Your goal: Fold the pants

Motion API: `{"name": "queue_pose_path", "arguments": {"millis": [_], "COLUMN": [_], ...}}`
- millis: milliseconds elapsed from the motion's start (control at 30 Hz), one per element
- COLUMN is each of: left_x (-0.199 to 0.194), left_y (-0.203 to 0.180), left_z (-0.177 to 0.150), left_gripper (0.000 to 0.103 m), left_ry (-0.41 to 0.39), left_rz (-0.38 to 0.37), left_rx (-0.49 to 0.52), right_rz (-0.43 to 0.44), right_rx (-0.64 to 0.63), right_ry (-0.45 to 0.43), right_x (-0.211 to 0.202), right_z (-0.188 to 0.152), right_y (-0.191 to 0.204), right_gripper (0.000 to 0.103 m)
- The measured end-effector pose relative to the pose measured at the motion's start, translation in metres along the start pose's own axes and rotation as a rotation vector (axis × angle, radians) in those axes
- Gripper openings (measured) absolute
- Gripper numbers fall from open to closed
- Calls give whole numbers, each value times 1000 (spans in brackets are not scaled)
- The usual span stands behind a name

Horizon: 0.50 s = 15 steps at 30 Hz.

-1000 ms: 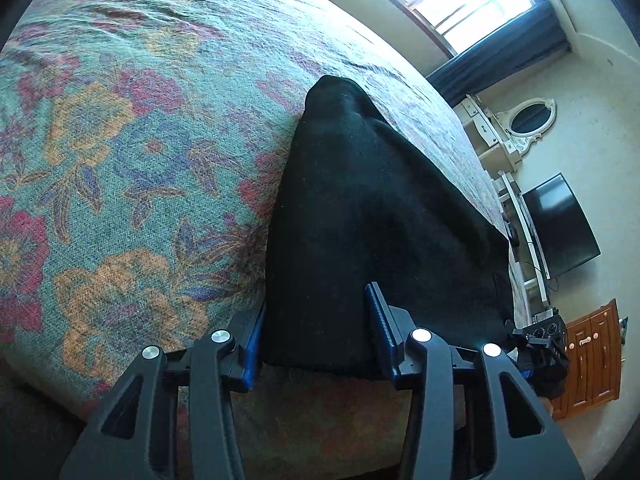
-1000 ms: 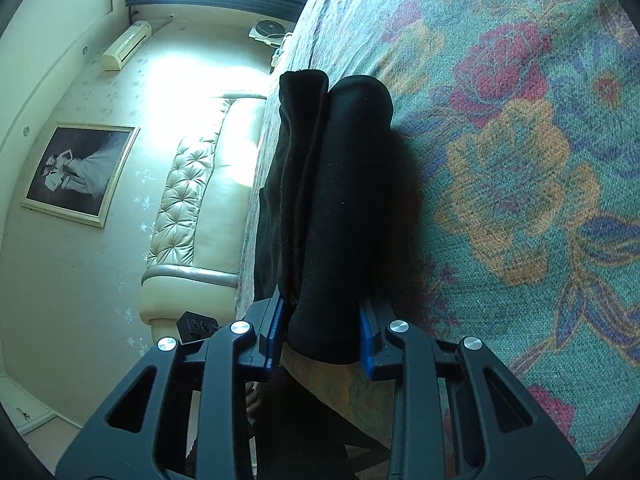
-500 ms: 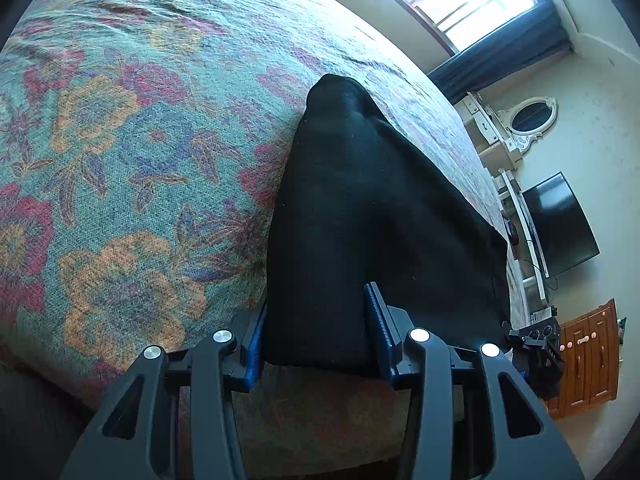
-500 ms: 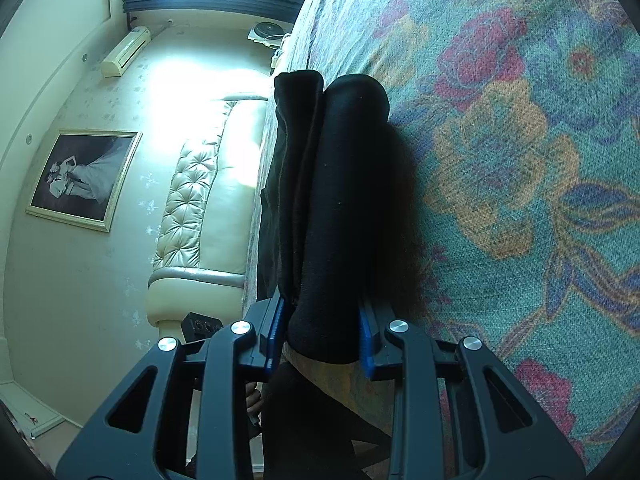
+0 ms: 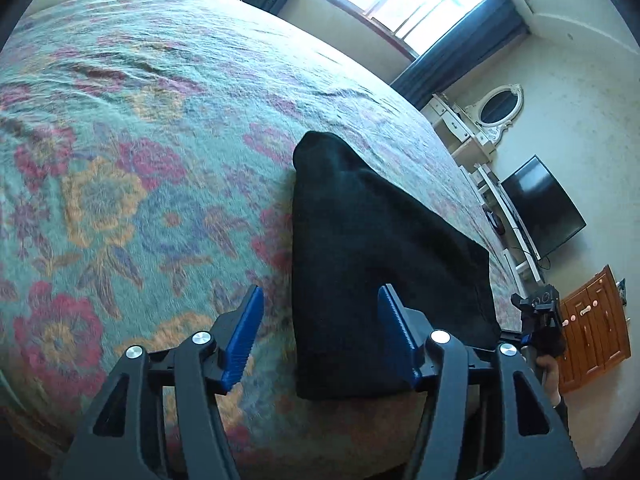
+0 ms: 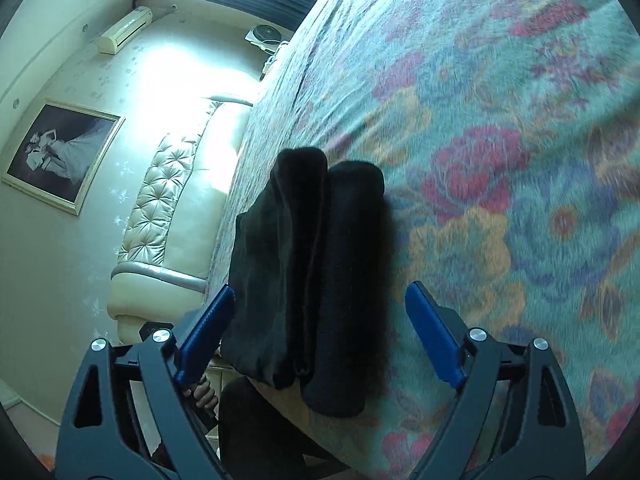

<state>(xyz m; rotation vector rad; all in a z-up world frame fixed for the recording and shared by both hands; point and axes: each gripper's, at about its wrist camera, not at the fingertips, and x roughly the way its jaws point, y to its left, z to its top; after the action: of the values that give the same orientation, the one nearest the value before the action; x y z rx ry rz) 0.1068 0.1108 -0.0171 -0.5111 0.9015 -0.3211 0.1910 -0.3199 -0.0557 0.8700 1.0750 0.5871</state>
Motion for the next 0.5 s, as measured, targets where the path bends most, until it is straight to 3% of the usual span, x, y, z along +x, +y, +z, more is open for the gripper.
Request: {"name": "queue_pose_path", "arguments": {"millis": [133,267,367,400,433,467,500], "left_x": [39,87,112,118,122,124,124], "left_y": [17,20,26,28,30,29,28], "left_z": [40,70,84,87,89,90,90], "left_gripper": [60,60,71,71,71,71,67], "left_ry": [29,85,123,133,135,128,117], "left_rz": [-31,-50,-77,-100,-110,-110,-106], "left_rx": [-34,-3,-21,-39,-52,-54,-48], "right_rz": [-20,-31,-21,-33,-47,-38,-20], "right_rx": [-38,-45,-46,-58,-65,-46,-27], "right_ry": [61,71,83,92,97,95,87], "right_x": [39,63,74,77,80,82,84], "right_z": [31,50,59,61,62,64,66], "right_y": [6,9,11,12,12,9,7], "right_gripper": [88,90,88,83,58,44,41]}}
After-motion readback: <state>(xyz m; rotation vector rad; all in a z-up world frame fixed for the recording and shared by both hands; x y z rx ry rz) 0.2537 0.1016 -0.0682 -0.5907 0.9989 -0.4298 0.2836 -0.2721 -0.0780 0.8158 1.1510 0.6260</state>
